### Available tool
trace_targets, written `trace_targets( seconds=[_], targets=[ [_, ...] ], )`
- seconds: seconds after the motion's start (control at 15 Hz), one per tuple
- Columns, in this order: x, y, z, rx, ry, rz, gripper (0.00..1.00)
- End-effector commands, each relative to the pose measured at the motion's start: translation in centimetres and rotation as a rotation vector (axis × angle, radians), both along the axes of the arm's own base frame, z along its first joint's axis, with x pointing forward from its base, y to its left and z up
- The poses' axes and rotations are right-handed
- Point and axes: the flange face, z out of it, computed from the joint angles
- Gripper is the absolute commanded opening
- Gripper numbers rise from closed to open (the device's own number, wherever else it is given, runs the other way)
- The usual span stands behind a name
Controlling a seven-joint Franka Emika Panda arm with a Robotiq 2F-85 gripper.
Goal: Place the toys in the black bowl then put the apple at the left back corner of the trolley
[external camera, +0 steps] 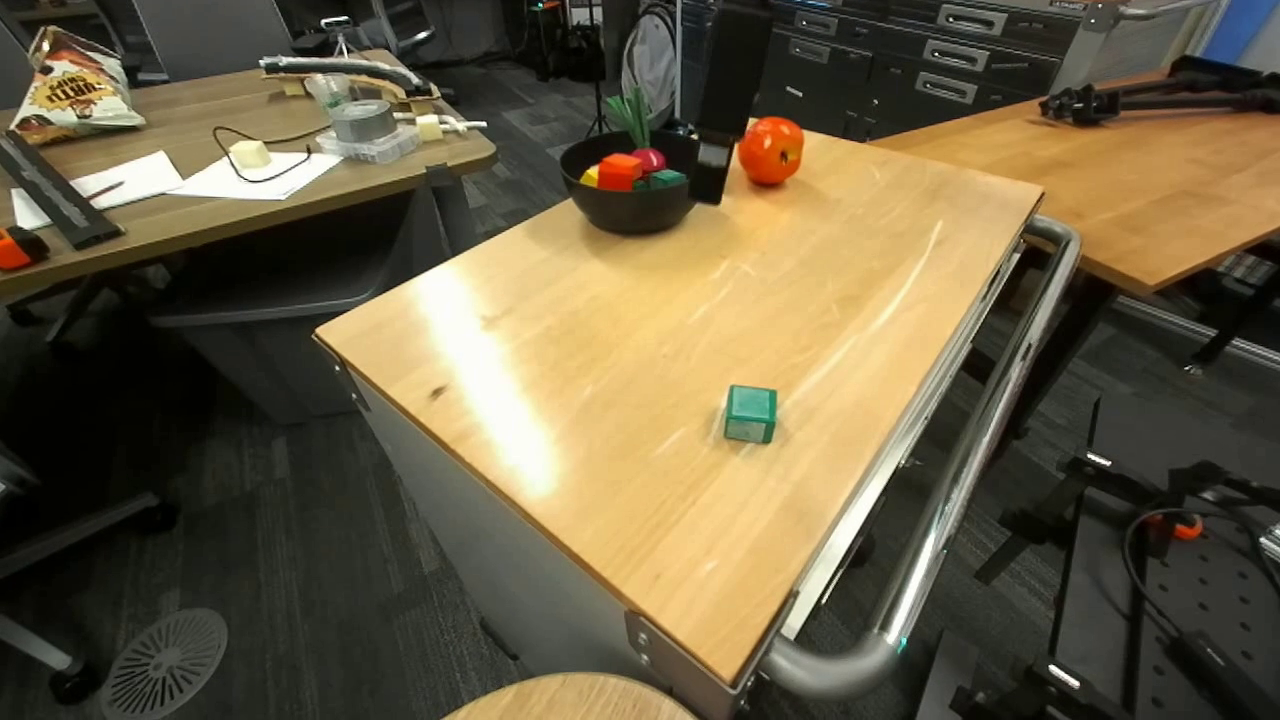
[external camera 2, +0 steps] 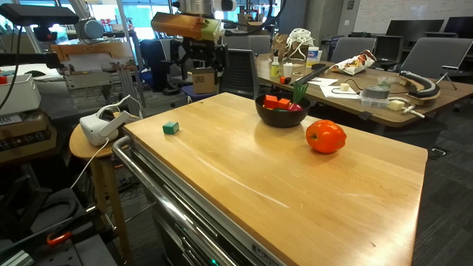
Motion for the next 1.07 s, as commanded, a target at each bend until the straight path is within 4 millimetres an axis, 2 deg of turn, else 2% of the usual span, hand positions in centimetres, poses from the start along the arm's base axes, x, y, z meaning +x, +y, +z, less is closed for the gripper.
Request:
trace_targets(
  seconds=[0.0, 0.27, 0.47, 0.67, 1.0],
  targets=[
    [-3.1, 4.9, -3.1, -0.075, 0.056, 0.054, 1.00],
    [-7.8, 8.6, -5.7, -0.252, 0.105, 0.022, 1.00],
    [-9.8, 10.2, -7.3, -0.347, 0.129, -0.034, 1.00],
    [-9.9, 11.6, -8.9, -0.338, 0.096, -0.040, 1.00],
    [-8.8, 11.5, -10.8, -0.318, 0.023, -0.096, 1.00]
  ],
)
